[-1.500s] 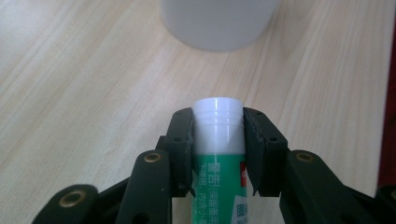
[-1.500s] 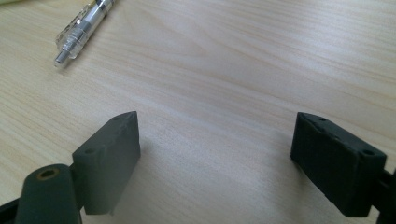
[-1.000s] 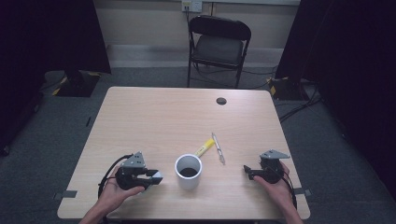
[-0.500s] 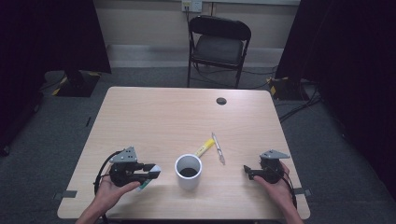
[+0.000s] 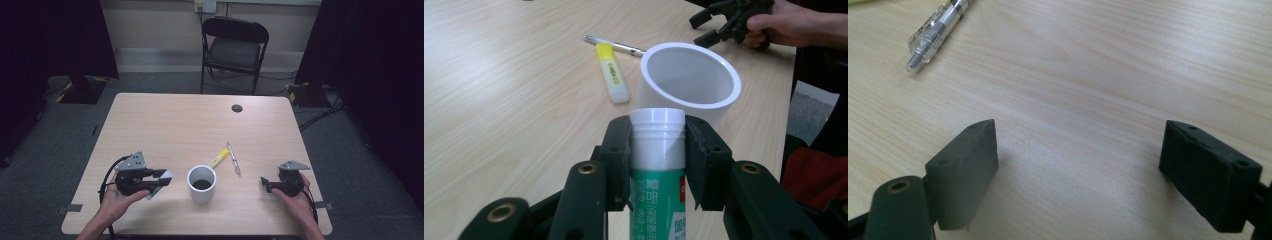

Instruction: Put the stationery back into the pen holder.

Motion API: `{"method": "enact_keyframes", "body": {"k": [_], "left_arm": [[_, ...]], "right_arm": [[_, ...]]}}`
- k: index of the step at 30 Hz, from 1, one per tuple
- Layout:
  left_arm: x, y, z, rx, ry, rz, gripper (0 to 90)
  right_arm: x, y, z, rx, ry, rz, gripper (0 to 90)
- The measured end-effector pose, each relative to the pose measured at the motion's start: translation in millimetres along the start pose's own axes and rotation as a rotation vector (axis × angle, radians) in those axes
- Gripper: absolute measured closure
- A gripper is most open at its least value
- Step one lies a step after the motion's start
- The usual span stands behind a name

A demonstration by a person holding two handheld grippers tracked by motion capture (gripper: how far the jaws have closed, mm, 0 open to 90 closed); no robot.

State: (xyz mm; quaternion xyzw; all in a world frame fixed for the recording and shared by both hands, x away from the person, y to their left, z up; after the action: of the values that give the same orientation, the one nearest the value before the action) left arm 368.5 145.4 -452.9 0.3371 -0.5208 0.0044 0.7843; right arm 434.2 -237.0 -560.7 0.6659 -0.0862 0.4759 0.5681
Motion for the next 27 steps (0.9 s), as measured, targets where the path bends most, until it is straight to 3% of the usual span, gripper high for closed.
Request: {"method": "enact_keyframes", "body": {"k": [10, 16, 19, 27], "left_arm": [[33.3, -6.1, 9.2, -0.018, -0.034, 0.054, 65.2], [45.8, -21.7, 17.5, -0.042, -0.053, 0.048, 65.2], [61.1, -28.2, 26.8, -0.066, -0.077, 0.079, 65.2], [83.5, -43.1, 39.8, -0.097, -0.107, 0.098, 65.2]], "right_arm": [[0.0, -0.1, 0.1, 0.001, 0.002, 0.000, 15.0], [0.1, -0.1, 0.1, 0.002, 0.002, 0.000, 15.0], [0.1, -0.1, 0.0, 0.002, 0.001, 0.000, 14.9], [0.1, -0.1, 0.0, 0.003, 0.002, 0.000, 15.0]]}}
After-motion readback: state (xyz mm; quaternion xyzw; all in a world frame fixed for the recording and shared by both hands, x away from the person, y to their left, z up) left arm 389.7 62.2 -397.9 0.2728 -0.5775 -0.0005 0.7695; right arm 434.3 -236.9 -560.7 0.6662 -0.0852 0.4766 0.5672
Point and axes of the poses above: each handheld gripper's, and its own axes: y roughly backward along the jaws, x roughly out of its top, z roughly to its right, the point moved 9 cm from there along -y, roughly forward along the jaws, and after that the axes turned 7 degrees about y, right-handed, at the moved point
